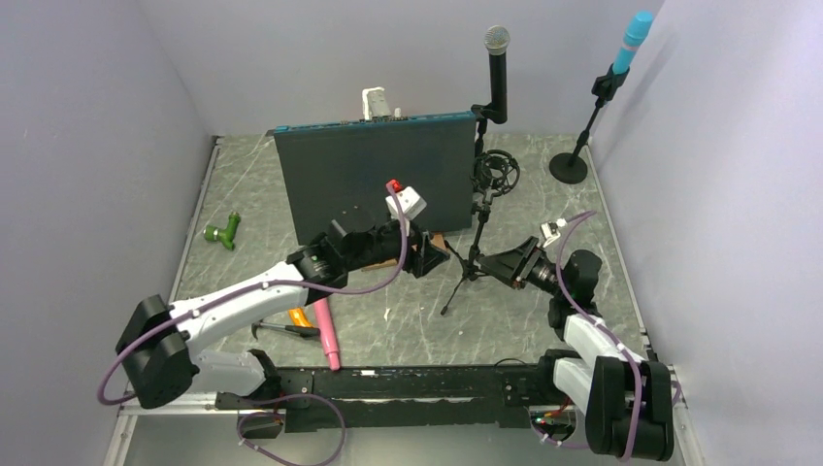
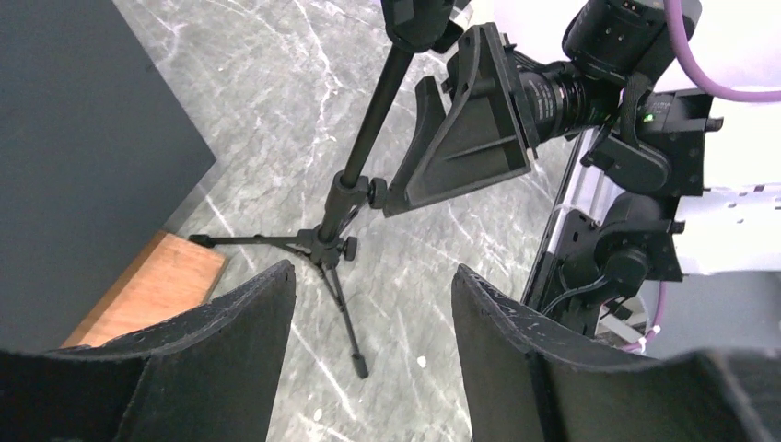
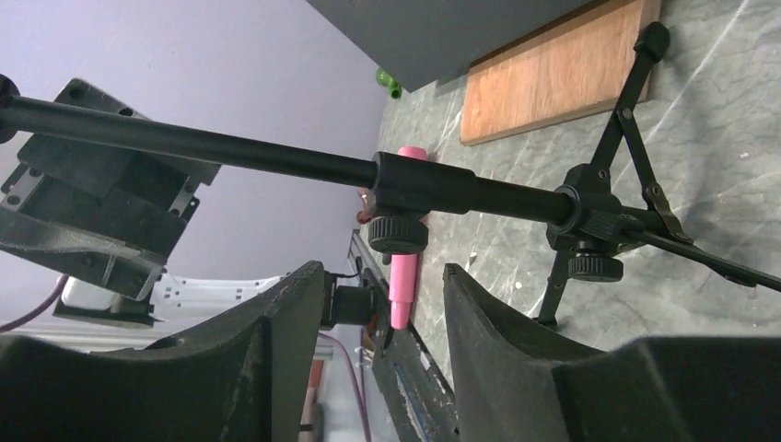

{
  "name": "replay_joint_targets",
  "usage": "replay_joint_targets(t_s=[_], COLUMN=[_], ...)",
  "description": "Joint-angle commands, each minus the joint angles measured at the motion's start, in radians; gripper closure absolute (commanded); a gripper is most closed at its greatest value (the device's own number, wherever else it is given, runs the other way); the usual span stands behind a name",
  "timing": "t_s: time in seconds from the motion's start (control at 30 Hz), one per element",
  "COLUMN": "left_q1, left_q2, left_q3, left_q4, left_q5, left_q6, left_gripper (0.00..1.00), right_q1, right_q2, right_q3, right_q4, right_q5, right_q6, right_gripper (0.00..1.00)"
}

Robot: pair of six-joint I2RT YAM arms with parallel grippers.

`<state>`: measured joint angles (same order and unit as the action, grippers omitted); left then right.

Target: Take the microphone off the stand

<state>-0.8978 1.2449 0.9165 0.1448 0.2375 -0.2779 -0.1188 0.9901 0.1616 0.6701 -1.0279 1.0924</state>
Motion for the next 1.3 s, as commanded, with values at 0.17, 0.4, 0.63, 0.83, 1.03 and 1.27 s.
replay_joint_targets(t_s=[0.17,0.4,0.63,0.83,1.03,1.27], left_q1=[-0.03,-0.034,-0.036,-0.035,-0.037,-0.037], left_q2=[0.144,0.188,0.205,0.201,0.181,0.089], left_q3=[0.099,0.124,0.136,0.13,0.123,0.079], left_q4=[0.237,0.256,0.259,0.253,0.236,0.181], left_q5=[0.016,0.01,0.014,0.014,0.01,-0.016], left_q6=[-0.106,-0.116,-0.126,-0.124,-0.118,-0.085], left_gripper=[0.32,0.37,0.37,0.37,0.37,0.37], right_q1=[-0.006,-0.005,0.004,0.029,0.061,0.186], right_q2=[0.042,0.142,0.223,0.247,0.22,0.102], right_q3=[0.045,0.054,0.077,0.094,0.129,0.206], right_q4=[0.097,0.253,0.315,0.261,0.083,-0.405], right_q5=[-0.064,-0.101,-0.118,-0.091,-0.03,0.319], right_q6=[-0.057,-0.023,-0.028,-0.088,-0.215,-0.562], right_gripper=[0.48,0.53,0.6,0.63,0.84,1.0])
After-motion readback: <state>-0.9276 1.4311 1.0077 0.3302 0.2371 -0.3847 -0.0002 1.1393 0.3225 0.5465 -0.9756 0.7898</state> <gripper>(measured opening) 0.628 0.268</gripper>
